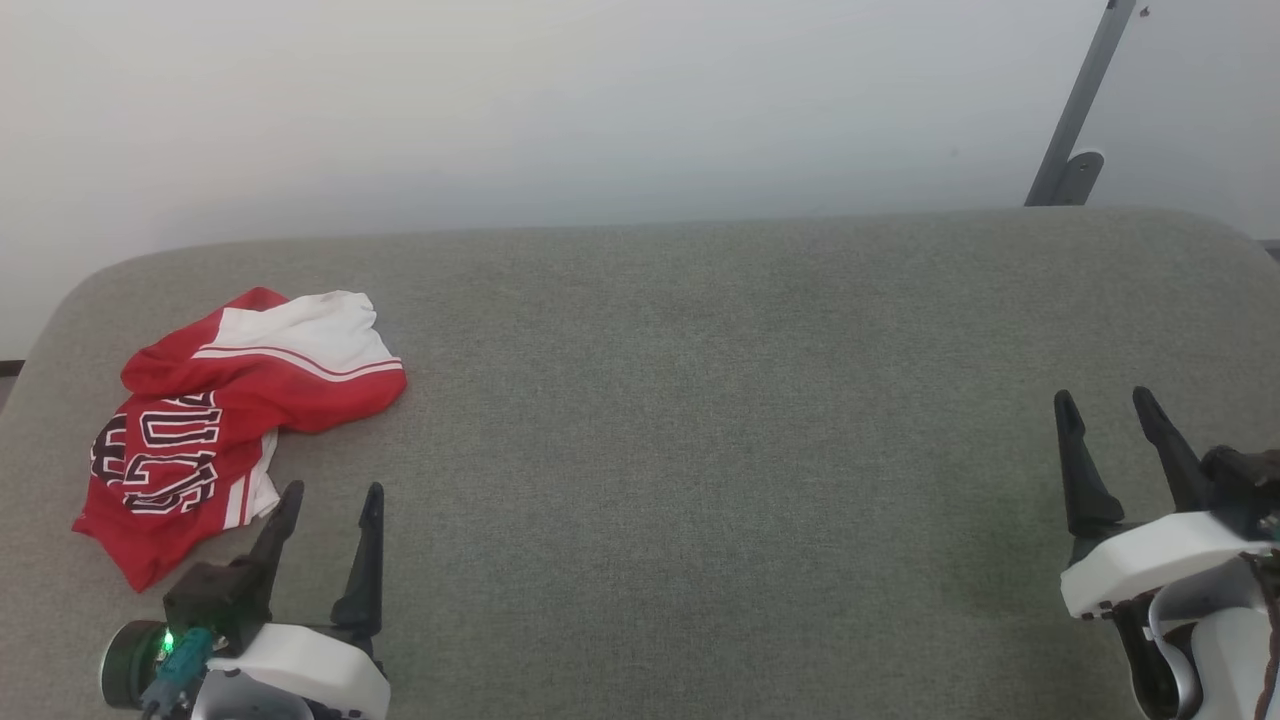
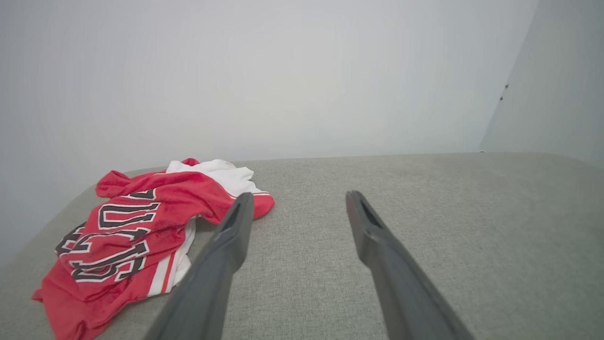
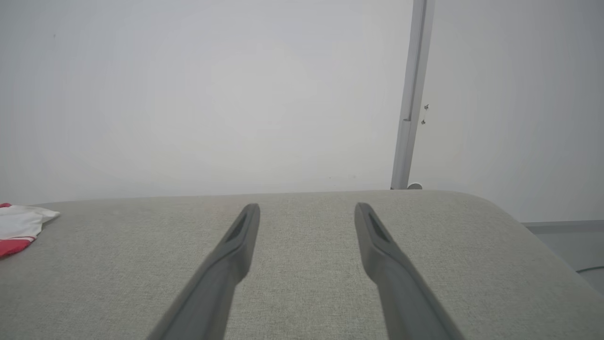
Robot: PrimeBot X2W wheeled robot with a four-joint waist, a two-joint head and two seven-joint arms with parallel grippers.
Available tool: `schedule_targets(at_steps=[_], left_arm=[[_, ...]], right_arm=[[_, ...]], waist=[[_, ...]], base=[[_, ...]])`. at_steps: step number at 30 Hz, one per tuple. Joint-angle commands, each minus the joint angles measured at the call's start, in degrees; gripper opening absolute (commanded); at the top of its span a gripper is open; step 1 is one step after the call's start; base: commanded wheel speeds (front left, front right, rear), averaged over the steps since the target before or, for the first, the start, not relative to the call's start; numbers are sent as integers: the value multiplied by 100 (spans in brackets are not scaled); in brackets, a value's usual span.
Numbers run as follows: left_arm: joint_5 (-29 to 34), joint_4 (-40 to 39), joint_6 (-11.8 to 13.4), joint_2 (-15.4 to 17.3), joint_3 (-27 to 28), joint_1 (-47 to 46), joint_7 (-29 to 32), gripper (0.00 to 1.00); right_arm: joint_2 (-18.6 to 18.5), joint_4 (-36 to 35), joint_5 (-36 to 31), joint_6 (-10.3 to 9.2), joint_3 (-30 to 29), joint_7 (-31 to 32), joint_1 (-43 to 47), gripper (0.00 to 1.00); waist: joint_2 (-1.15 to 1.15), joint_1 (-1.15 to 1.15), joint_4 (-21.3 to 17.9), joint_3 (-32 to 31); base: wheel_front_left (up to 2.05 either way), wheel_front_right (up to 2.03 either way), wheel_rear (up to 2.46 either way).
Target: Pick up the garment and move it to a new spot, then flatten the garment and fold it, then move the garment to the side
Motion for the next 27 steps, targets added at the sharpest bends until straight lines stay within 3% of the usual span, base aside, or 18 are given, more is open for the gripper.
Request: schedule_targets(at_steps=[1, 10, 18, 27], left_arm=[[133, -25, -13, 24, -9, 14, -48, 100], [162, -24, -15, -27, 72, 34, -135, 100], [-355, 102, -16, -13, -33, 77, -157, 100], [-511, 147, -16, 40, -115, -19, -158, 100]], right_arm=[[-4, -53, -106, 0, -26, -61, 53, 100], [57, -113, -144, 0, -133, -148, 122, 100], [88, -64, 12, 0, -150, -164, 165, 100], [73, -64, 132, 0, -172, -164, 194, 100]], waist=[[0, 0, 5, 0], [0, 0, 13, 1], [0, 0, 0, 7], [0, 0, 46, 6]], base=[[0, 0, 0], [0, 0, 0], [0, 0, 0], [0, 0, 0]])
